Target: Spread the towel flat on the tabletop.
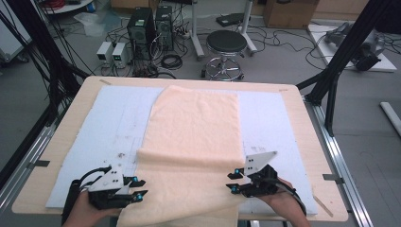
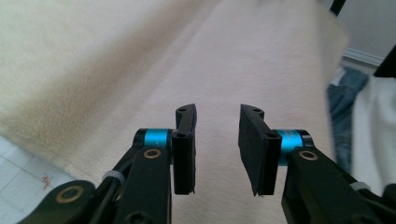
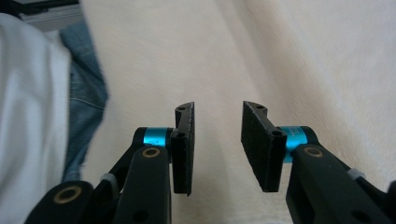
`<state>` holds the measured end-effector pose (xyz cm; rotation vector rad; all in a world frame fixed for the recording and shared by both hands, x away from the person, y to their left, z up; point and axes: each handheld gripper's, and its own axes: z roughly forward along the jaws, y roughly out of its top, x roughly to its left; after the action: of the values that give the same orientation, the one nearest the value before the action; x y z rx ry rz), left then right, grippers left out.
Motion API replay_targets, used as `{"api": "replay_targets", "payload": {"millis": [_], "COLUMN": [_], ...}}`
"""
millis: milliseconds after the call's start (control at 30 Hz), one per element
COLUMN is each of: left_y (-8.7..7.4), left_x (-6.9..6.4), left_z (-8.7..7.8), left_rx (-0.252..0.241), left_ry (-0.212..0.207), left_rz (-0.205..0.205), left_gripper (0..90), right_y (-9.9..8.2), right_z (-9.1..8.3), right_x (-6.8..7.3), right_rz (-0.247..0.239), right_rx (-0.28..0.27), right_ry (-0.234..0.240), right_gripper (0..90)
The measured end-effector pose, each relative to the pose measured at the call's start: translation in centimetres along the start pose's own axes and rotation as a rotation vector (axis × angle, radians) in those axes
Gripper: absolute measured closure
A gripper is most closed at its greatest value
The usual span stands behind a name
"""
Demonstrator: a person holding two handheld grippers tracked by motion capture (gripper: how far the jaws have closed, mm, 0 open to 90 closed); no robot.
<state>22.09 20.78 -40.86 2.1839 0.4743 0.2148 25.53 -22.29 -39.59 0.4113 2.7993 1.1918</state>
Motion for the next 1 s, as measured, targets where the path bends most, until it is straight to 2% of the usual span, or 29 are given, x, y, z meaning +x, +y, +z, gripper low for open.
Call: {"api": "replay_targets", "payload": {"millis": [67, 100, 167, 200, 233, 267, 300, 367, 400, 533, 600, 700, 733, 900, 933, 1000], "left_y": [-0.4, -0.6, -0.8, -0.9, -0.8, -0.8, -0.8, -0.9, -0.9, -1.1, -1.2, -1.2, -1.1, -0.9, -0.9, -0.9], "left_x": [1.1, 1.5, 2.0, 1.9, 1.9, 1.8, 1.6, 1.3, 1.1, 0.0, -0.4, -0.6, -0.7, -1.3, -1.4, -1.3], "left_z": [1.4, 2.0, 3.1, 3.2, 3.1, 3.1, 3.1, 2.9, 2.7, 1.4, 0.7, -0.1, -0.4, -1.0, -1.1, -1.4], "left_rx": [0.045, 0.075, 0.128, 0.120, 0.123, 0.125, 0.125, 0.128, 0.132, 0.105, 0.092, 0.058, 0.054, 0.035, 0.036, 0.031], "left_ry": [-0.008, -0.019, -0.029, -0.026, -0.022, -0.034, -0.029, -0.034, -0.054, -0.114, -0.125, -0.153, -0.164, -0.205, -0.209, -0.211], "left_rz": [-0.021, -0.030, -0.027, -0.017, -0.006, -0.015, -0.012, -0.006, -0.003, -0.003, 0.002, -0.015, -0.007, 0.020, 0.025, 0.030], "left_gripper": [63.0, 62.1, 60.9, 62.3, 67.8, 73.7, 80.2, 85.7, 86.3, 86.8, 86.8, 86.8, 86.8, 86.8, 86.8, 86.5], "right_y": [-0.6, -0.7, -1.0, -1.2, -1.2, -1.2, -1.2, -1.1, -1.0, -0.6, -0.5, -0.3, -0.1, 0.6, 0.6, 0.5], "right_z": [1.3, 1.9, 3.2, 3.7, 3.7, 3.6, 3.6, 3.5, 3.4, 2.7, 1.9, 0.9, 0.6, 0.0, 0.0, -0.2], "right_x": [-0.9, -1.2, -1.5, -1.5, -1.4, -1.4, -1.4, -1.0, -0.8, 0.7, 1.3, 1.3, 1.2, 1.7, 1.9, 1.8], "right_rz": [0.016, 0.023, 0.018, 0.019, 0.015, 0.014, 0.018, 0.004, 0.000, -0.036, -0.043, -0.045, -0.043, -0.066, -0.071, -0.067], "right_rx": [0.024, 0.050, 0.110, 0.122, 0.107, 0.107, 0.112, 0.121, 0.127, 0.104, 0.077, 0.037, 0.022, -0.019, -0.009, -0.027], "right_ry": [0.007, 0.020, 0.012, 0.014, 0.008, 0.015, 0.033, 0.048, 0.065, 0.121, 0.127, 0.132, 0.129, 0.196, 0.196, 0.183], "right_gripper": [62.0, 61.2, 62.5, 65.1, 69.7, 77.3, 83.1, 86.0, 86.5, 86.7, 86.5, 86.4, 86.4, 86.1, 85.6, 80.3]}}
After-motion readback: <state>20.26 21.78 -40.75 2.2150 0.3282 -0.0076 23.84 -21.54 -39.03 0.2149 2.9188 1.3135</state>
